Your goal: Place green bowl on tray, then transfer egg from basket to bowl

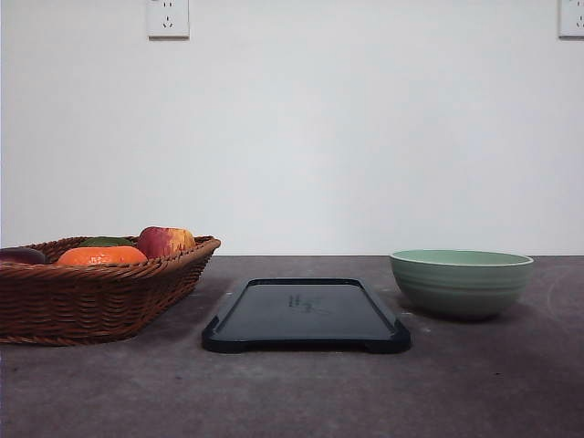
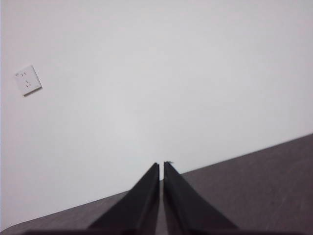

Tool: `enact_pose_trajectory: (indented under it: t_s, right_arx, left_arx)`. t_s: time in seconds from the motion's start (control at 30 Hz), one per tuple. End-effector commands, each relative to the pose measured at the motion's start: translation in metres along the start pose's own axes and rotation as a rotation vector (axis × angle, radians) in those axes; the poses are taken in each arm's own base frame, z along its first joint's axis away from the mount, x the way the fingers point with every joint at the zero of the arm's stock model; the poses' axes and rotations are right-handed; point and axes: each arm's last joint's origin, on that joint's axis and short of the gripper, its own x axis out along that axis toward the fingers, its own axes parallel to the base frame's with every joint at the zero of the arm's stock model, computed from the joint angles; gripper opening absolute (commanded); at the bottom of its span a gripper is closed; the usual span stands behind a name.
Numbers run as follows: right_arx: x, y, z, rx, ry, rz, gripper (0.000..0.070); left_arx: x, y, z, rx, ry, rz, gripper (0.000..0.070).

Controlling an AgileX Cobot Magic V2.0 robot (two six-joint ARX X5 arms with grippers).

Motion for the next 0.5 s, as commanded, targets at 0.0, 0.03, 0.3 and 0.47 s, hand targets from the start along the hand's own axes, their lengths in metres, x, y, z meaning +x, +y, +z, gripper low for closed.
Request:
enact_pose_trajectory:
  t_s: [0.0,0.03,0.3,0.47]
  right_arx:
    - [0.000,0.006,0.013,-0.068,-0.050,0.015,0.0004]
    - [0.000,0.008,0.018,-0.088,-0.063,0.021,0.0004]
    - [0.010,0.026,0.057,-0.158,-0.087,0.038,0.0004]
    - [0.027,0.036,0.079,-0.184,-0.042,0.060,0.0004]
  left_arx:
    - [0.000,-0.007,0.008,0.109,-0.036,-0.023,0.0000]
    - [0.001,-0.009,0.011,0.137,-0.044,-0.028,0.0000]
    - [0.009,-0.036,0.039,0.219,-0.085,-0.056,0.0000]
    - [0.025,-0.058,0.064,0.273,-0.047,-0.030,0.0000]
